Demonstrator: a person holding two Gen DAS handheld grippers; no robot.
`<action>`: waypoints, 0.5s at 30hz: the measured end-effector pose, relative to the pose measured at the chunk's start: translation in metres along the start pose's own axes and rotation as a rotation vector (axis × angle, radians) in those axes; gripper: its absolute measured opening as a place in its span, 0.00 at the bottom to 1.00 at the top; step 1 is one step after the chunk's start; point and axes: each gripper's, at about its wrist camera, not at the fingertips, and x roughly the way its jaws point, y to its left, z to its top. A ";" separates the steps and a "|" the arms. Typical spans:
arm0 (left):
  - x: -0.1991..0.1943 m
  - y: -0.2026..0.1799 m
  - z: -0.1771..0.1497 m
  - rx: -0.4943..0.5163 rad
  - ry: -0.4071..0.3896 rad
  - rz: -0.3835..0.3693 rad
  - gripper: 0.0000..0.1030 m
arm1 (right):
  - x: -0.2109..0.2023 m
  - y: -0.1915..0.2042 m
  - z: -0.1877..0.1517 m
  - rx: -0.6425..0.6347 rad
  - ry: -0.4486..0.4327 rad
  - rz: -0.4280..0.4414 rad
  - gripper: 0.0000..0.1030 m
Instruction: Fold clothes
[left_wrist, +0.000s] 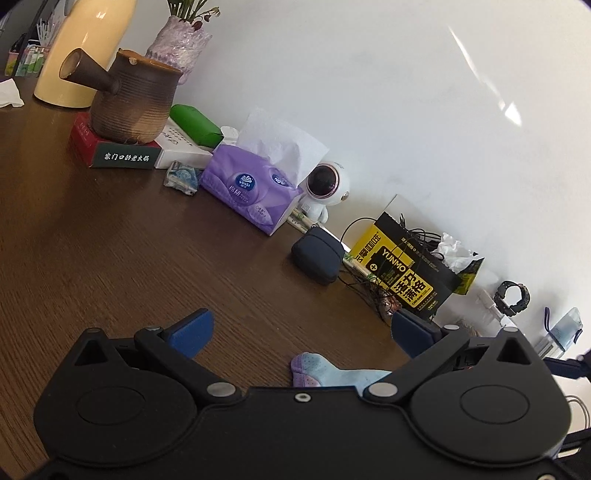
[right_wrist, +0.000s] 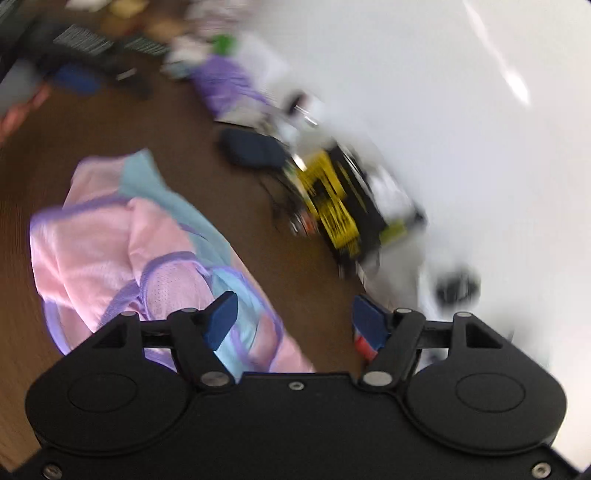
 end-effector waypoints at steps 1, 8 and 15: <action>0.000 0.000 0.000 0.002 -0.003 0.002 1.00 | 0.011 0.007 0.006 -0.066 0.008 -0.001 0.69; 0.001 -0.004 -0.003 0.011 -0.009 0.024 1.00 | 0.052 0.054 0.019 -0.547 -0.053 0.123 0.64; -0.001 -0.009 -0.007 0.035 -0.028 0.033 1.00 | 0.048 0.030 0.039 -0.303 -0.074 0.225 0.06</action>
